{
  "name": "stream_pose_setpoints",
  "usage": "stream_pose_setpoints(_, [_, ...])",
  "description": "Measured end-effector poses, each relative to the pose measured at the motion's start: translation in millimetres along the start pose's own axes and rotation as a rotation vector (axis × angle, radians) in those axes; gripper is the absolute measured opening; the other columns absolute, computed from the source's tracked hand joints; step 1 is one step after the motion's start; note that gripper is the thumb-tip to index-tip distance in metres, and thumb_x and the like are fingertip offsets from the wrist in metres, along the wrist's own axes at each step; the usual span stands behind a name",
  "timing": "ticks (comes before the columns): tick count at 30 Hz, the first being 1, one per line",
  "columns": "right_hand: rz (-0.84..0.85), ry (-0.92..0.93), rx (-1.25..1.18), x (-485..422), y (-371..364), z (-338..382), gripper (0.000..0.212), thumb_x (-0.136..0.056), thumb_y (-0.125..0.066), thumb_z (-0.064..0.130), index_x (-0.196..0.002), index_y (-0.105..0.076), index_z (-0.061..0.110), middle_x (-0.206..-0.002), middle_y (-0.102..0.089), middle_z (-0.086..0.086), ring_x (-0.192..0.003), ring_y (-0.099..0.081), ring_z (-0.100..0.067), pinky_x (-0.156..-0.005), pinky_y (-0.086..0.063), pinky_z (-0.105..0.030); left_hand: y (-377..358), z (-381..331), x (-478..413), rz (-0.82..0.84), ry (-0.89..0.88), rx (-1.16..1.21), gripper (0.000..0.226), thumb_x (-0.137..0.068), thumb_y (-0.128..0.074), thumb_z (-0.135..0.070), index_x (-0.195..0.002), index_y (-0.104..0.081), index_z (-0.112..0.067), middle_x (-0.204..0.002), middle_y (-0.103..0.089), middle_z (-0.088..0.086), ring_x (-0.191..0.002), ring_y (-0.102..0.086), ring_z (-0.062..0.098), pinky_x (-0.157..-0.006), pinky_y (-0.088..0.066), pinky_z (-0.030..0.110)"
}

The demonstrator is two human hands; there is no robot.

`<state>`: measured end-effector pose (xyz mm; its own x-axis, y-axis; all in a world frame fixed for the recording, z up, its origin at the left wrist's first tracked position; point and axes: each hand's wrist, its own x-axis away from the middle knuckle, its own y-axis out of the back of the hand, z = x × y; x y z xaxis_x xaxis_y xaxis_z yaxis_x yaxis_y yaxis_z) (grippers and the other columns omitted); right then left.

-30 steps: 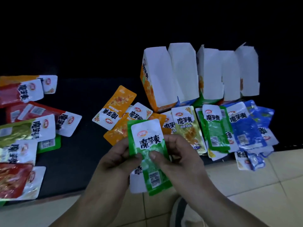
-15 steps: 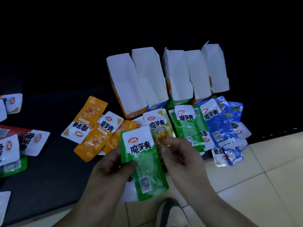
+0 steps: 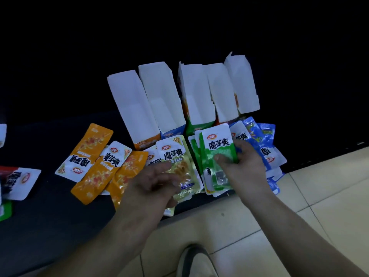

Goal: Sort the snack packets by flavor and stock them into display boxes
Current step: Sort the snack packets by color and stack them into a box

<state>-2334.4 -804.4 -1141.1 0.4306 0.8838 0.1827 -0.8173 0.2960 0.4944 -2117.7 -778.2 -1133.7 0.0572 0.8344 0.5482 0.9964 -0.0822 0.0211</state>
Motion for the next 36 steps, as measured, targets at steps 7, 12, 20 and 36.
stream_pose_setpoints(7, [-0.174, 0.405, 0.770, -18.2, -17.5, -24.4, 0.052, -0.079, -0.081, 0.023, -0.129, -0.065, 0.018, -0.126, -0.062, -0.010, -0.115, -0.053, -0.036, -0.082, -0.054, -0.049, 9.5, 14.0, 19.3, -0.036, -0.043, -0.001, 0.032, -0.099, -0.063, -0.001, -0.110, -0.072, -0.029, -0.097, -0.078, -0.010, -0.084, -0.075, 0.010, -0.063, -0.058, 0.030])
stream_pose_setpoints(12, [-0.196, 0.621, 0.719, 0.2, -26.8, -9.8, 0.023, -0.083, -0.077, 0.021, -0.105, -0.076, 0.016, -0.121, -0.064, -0.007, -0.114, -0.057, -0.034, -0.086, -0.054, -0.045, 70.6, 12.2, -0.3, -0.236, -0.421, -0.436, 0.023, -0.095, -0.069, -0.007, -0.099, -0.076, -0.029, -0.111, -0.072, -0.014, -0.101, -0.068, 0.008, -0.078, -0.058, 0.030])
stream_pose_setpoints(20, [0.501, 0.779, 0.489, 84.1, -124.9, 21.6, 0.046, -0.097, -0.053, 0.051, -0.128, -0.067, 0.021, -0.155, -0.046, 0.001, -0.151, -0.034, -0.021, -0.113, -0.044, -0.042, 175.4, 63.4, -50.6, -0.197, -0.315, -1.153, 0.078, -0.091, -0.032, -0.071, -0.156, -0.045, -0.028, -0.168, -0.029, 0.009, -0.154, -0.024, 0.039, -0.122, -0.028, 0.058])
stream_pose_setpoints(36, [0.605, 0.648, 0.575, 134.6, -180.0, 38.9, 0.054, -0.102, -0.041, 0.035, -0.155, -0.036, 0.029, -0.169, -0.015, 0.010, -0.157, -0.013, -0.017, -0.111, -0.046, -0.040, 170.3, 115.1, 8.6, -0.269, -0.591, -1.019, 0.057, -0.103, -0.039, -0.046, -0.154, -0.047, -0.023, -0.166, -0.032, 0.013, -0.150, -0.029, 0.046, -0.113, -0.039, 0.065])
